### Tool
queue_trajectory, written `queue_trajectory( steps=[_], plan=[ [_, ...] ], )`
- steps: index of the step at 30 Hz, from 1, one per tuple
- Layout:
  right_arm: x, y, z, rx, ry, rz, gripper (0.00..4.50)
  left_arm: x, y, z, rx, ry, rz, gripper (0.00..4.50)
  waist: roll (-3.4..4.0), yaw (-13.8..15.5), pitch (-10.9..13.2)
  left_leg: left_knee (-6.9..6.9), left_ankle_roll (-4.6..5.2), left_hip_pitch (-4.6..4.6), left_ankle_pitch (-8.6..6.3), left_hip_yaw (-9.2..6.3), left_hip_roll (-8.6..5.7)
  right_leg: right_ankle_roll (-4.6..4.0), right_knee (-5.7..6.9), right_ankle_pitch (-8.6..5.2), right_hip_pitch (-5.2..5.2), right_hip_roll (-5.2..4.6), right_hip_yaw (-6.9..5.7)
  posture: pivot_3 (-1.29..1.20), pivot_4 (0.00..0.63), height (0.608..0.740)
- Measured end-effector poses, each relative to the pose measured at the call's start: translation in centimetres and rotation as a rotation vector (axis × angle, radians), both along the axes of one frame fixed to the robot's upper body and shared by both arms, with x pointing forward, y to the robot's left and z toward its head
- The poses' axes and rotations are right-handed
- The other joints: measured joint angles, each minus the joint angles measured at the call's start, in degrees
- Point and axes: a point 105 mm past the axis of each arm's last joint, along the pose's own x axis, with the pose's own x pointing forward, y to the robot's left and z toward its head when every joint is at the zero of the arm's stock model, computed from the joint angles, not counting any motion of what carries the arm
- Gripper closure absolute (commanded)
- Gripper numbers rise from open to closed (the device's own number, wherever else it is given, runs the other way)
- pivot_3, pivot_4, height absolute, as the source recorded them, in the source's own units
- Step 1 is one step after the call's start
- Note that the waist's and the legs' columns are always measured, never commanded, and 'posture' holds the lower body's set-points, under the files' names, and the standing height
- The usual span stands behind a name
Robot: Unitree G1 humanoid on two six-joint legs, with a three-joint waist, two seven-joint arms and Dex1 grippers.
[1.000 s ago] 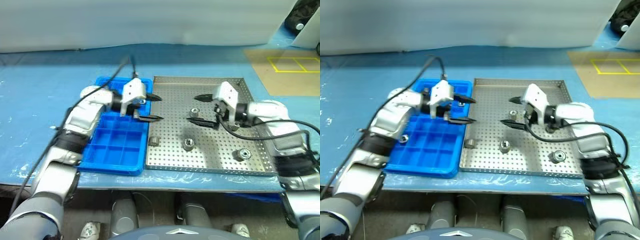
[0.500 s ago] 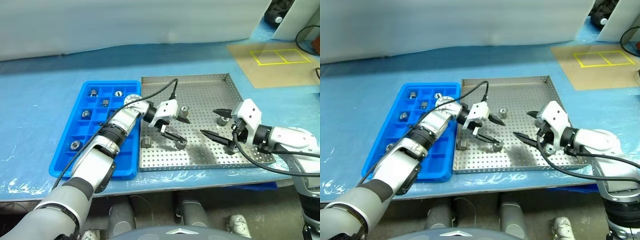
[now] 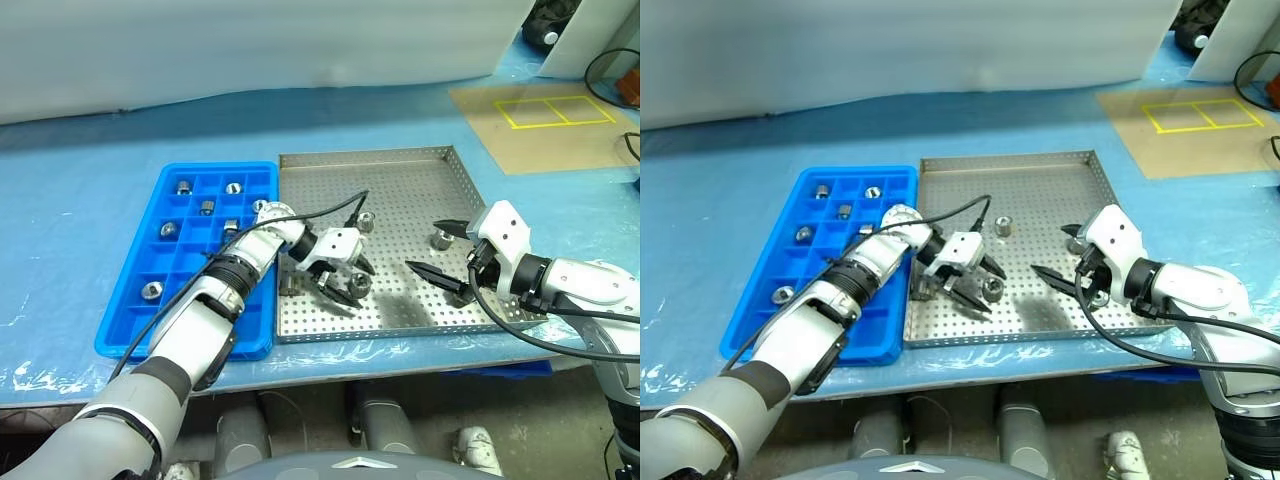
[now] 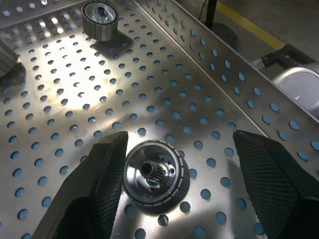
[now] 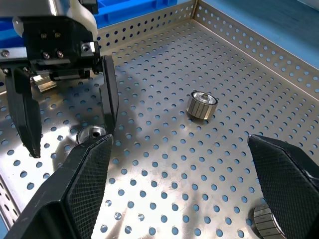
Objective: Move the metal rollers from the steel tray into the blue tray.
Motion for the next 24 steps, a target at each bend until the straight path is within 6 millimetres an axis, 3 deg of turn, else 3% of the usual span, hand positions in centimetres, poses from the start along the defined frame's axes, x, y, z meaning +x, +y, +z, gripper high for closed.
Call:
queue_trajectory(
  steps=[12, 17, 20, 24],
  plan=[
    [-0.3, -0.4, -0.8, -0.017, 0.01, -0.022, 0.0, 0.1, -0.8, -2.3, 0.028, 0.015, 0.081, 0.96, 0.0, -0.1, -0.02, 0.01, 0.05, 0.02, -0.03, 0.0, -0.01, 0.36, -0.09, -0.21, 0.09, -0.01, -0.03, -0.51, 0.15, 0.74],
    [-0.2, -0.3, -0.8, -0.017, 0.006, -0.02, 0.0, 0.1, -1.0, -2.3, 0.024, 0.015, 0.079, 2.44, 0.01, -0.08, -0.03, 0.02, 0.09, 0.03, -0.06, 0.0, -0.06, 0.36, -0.1, -0.21, 0.11, -0.06, -0.01, -0.5, 0.15, 0.74],
    [-0.2, -0.3, -0.7, -0.017, 0.003, -0.018, 0.0, 0.3, -1.2, -2.3, 0.014, 0.003, 0.102, 2.44, 0.01, -0.08, -0.03, 0.02, 0.09, 0.03, -0.06, 0.0, -0.06, 0.36, -0.1, -0.21, 0.11, -0.05, -0.02, -0.5, 0.15, 0.74],
    [-0.2, -0.1, -0.9, -0.021, 0.002, -0.01, 0.0, 0.2, -1.1, -2.3, 0.015, 0.014, 0.094, 3.19, 0.01, -0.08, -0.03, 0.01, 0.09, 0.03, -0.06, 0.0, -0.06, 0.37, -0.11, -0.22, 0.11, -0.06, -0.02, -0.49, 0.15, 0.74]
  ],
)
